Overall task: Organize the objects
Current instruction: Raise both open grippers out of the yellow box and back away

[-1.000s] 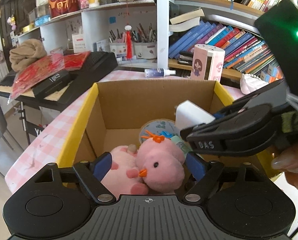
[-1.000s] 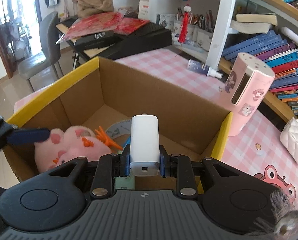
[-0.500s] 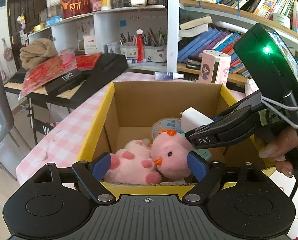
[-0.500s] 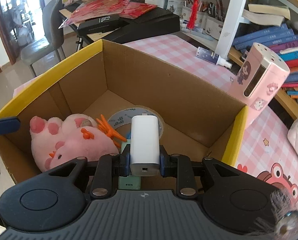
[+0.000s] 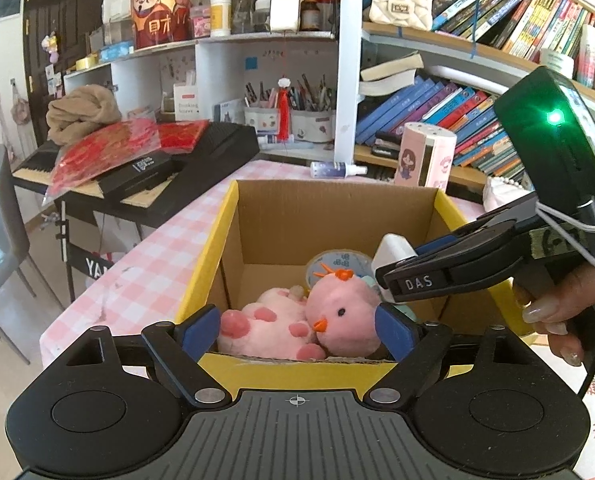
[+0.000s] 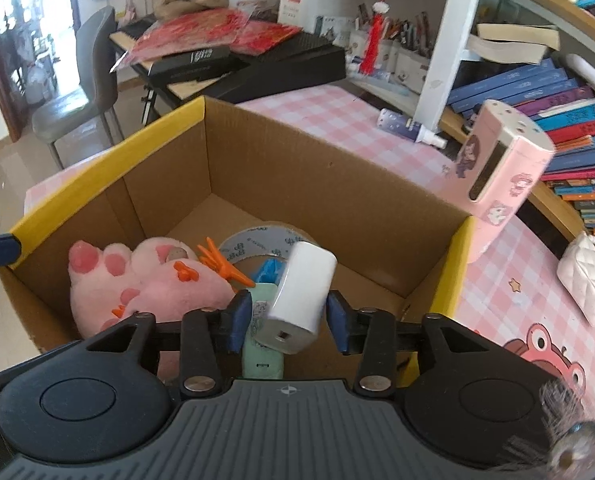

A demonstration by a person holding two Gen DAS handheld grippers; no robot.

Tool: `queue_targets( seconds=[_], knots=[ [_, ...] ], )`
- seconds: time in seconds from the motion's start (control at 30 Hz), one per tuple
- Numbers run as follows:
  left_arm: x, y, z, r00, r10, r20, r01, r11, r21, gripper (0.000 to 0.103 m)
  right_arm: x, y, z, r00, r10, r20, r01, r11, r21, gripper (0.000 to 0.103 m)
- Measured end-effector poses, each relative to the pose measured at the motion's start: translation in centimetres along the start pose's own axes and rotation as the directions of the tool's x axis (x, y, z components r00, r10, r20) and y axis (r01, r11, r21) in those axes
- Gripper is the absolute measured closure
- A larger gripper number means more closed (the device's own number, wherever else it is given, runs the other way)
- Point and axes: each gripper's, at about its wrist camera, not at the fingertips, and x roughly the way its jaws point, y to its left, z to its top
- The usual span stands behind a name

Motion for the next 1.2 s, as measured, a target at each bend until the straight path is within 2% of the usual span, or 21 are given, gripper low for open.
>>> queue_targets(
  seconds=[0.13, 0.43, 0.83, 0.9, 0.97, 1.03, 1.2],
  knots=[
    [-1.1, 0.0, -0.1, 1.0, -0.016, 0.027, 0.016, 1.0, 0.001, 0.015, -2.3, -0.1, -0.5, 0.998, -0.027, 0.057, 0.024, 0.999, 0.043, 0.06],
    [-3.4, 0.1, -0.7, 0.997, -0.051, 0.061, 0.05, 0.999, 0.005, 0.014, -7.7, 0.3, -2.6, 0.984, -0.101, 0.149, 0.08, 0.987, 0.137, 0.058],
    [-6.4, -0.2, -2.6, 0.996, -0.074, 0.049, 0.073, 0.997, 0.021, 0.012, -13.1, 1.6, -7.8, 0.969, -0.201, 0.141, 0.156, 0.948, 0.277, 0.055],
    [-6.9, -0.4, -3.0, 0.997, -0.061, 0.044, 0.06, 0.998, 0.02, 0.008, -14.0, 1.9, -8.8, 0.963, -0.228, 0.14, 0.177, 0.935, 0.308, 0.051],
    [-7.4, -0.6, -3.4, 0.999, -0.036, 0.037, 0.035, 0.999, 0.023, 0.007, -14.8, 2.4, -9.8, 0.953, -0.268, 0.14, 0.207, 0.916, 0.342, 0.04],
    [-7.9, -0.9, -3.9, 0.999, -0.023, 0.028, 0.023, 0.999, 0.031, 0.007, -15.6, 2.7, -10.9, 0.942, -0.305, 0.141, 0.234, 0.897, 0.376, 0.033],
    [-9.4, -1.6, -5.2, 0.998, -0.062, 0.02, 0.061, 0.997, 0.041, 0.004, -17.8, 4.0, -13.8, 0.905, -0.398, 0.149, 0.292, 0.838, 0.461, 0.019]
  ],
)
